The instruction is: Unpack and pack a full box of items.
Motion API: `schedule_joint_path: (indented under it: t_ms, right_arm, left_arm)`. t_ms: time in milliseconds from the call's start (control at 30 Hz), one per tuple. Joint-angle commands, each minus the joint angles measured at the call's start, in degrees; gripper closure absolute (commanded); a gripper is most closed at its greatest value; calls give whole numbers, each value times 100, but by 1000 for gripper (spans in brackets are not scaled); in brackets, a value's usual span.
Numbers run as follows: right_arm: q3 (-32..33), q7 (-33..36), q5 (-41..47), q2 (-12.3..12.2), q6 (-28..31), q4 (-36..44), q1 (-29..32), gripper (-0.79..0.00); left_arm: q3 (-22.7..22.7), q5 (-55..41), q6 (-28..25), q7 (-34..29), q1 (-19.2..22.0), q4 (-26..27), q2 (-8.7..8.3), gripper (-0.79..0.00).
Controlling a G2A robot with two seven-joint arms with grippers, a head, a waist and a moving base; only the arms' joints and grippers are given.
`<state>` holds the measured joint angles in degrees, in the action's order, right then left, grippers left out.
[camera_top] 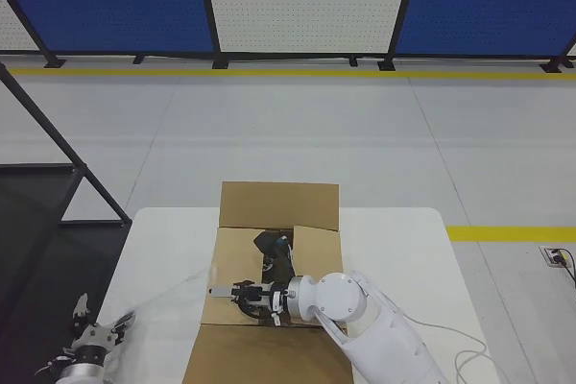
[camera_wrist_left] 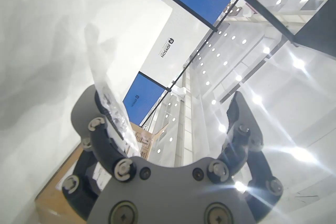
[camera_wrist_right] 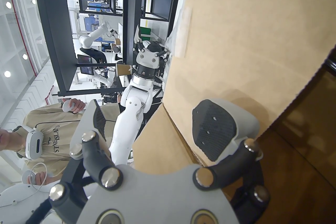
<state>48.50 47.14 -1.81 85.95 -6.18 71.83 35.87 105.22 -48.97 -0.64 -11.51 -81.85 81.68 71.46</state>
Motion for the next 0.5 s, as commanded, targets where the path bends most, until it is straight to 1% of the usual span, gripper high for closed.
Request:
schedule_joint_path:
  t_ms: [0,133,467]
  right_arm:
    - [-3,-1,3,5,6,-19,-8,-785]
    - [-1,13,27,17,39,-69,-29,-785]
    - [15,18,40,37,83,-138,-54,-785]
  left_arm:
    - [31,80,67,-236,-100,62,-17,-785]
    - [139,196,143,-719,-318,229,-53,-785]
    - [326,510,147,-1553,-817,707,-116,-785]
